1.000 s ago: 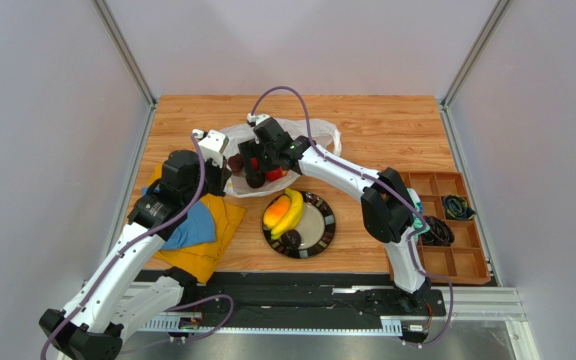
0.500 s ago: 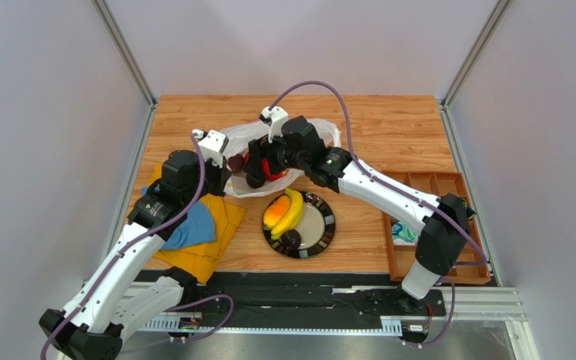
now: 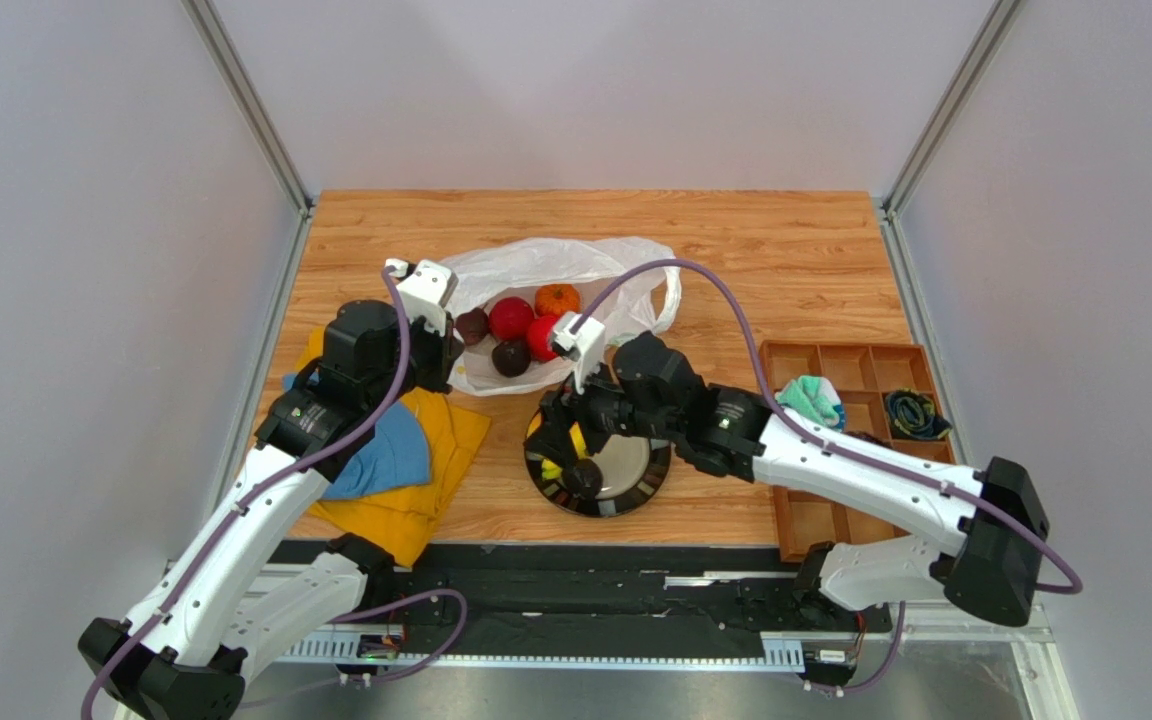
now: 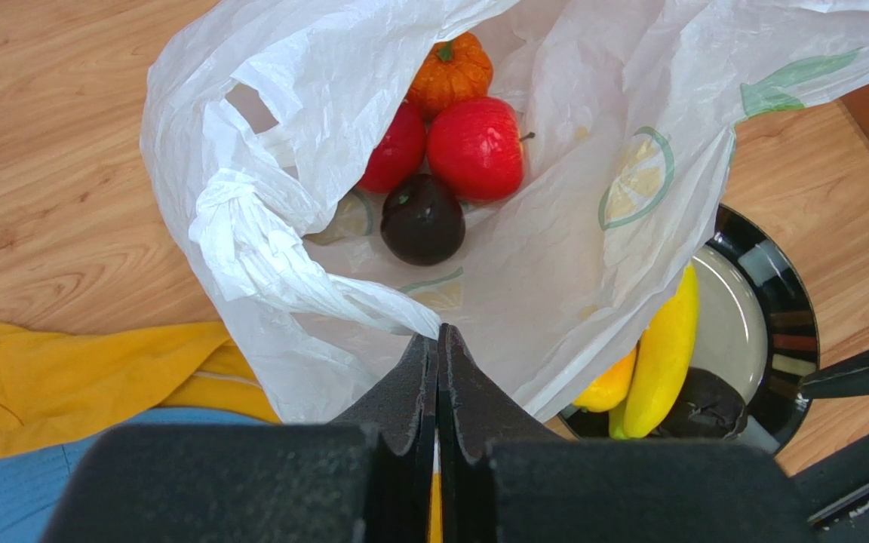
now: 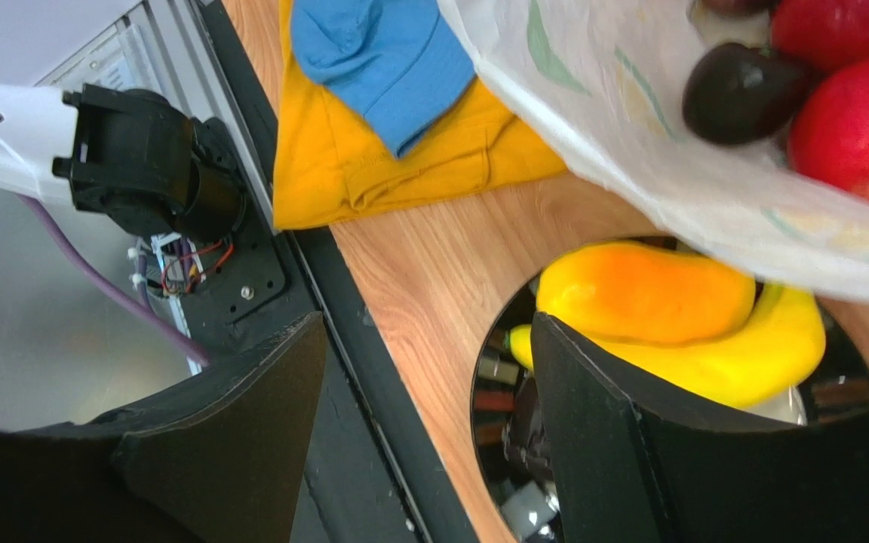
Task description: Place the fruits into the plastic bag
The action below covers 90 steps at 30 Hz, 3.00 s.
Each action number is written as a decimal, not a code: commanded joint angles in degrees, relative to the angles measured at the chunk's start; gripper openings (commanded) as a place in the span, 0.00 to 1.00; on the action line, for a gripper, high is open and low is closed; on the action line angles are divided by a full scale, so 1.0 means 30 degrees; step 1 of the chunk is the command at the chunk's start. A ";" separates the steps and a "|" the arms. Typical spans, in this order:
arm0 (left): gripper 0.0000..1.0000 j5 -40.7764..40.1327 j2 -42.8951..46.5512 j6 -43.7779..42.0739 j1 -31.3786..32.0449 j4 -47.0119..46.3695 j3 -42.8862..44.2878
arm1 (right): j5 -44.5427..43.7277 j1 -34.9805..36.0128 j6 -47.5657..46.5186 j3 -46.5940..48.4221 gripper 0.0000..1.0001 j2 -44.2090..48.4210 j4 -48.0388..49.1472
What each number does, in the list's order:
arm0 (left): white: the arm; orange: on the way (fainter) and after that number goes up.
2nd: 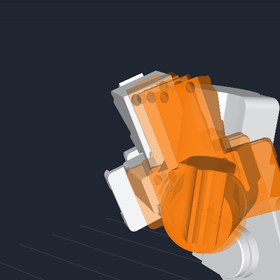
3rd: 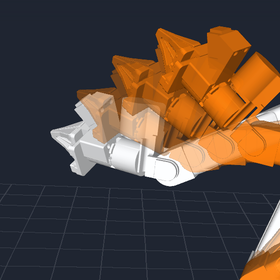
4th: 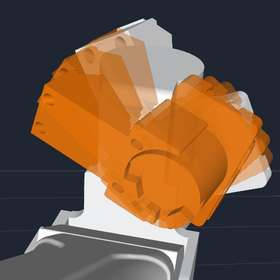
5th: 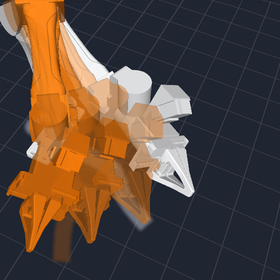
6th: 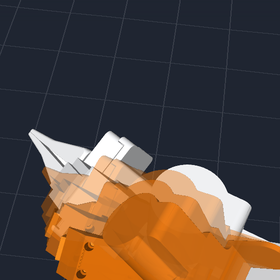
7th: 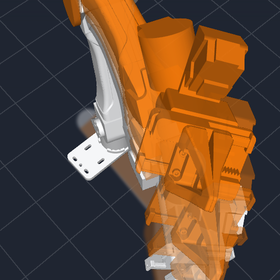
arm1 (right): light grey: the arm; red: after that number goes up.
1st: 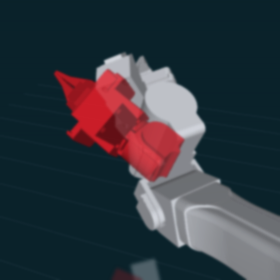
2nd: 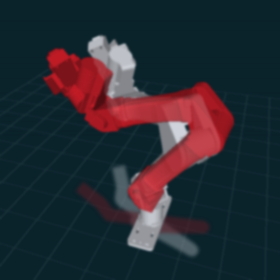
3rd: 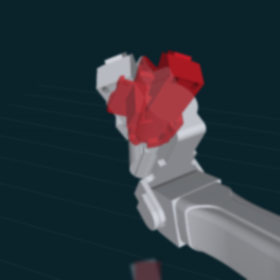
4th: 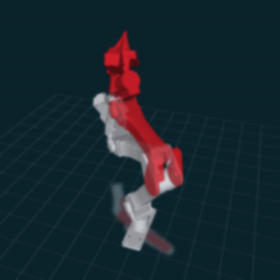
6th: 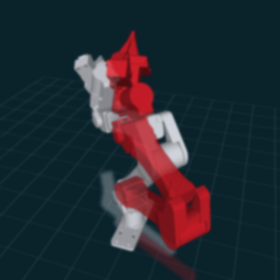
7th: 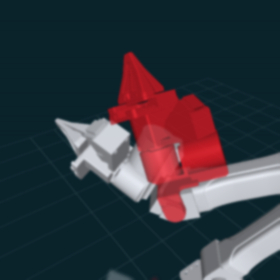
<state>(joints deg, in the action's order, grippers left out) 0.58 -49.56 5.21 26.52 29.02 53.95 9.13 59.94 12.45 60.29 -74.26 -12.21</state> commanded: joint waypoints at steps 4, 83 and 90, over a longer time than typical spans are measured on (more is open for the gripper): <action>0.00 0.0100 0.0202 0.0167 0.0036 -0.0238 0.0736 | -0.1981 0.0029 0.2436 -0.2782 0.69 0.1726 -0.0175; 0.00 0.0334 0.0114 0.0196 0.0036 -0.0209 0.0765 | -0.5708 -0.0965 -0.0428 0.3332 0.34 -0.1109 -0.3109; 0.00 0.0364 0.0114 0.0226 0.0036 -0.0238 0.0765 | -0.3834 -0.2635 -0.0517 0.7350 0.34 -0.5265 -0.2874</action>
<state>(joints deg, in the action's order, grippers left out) 1.41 -49.56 5.23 26.52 29.02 53.95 -4.99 54.08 12.29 75.92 -83.57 -22.81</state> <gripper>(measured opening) 0.007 0.512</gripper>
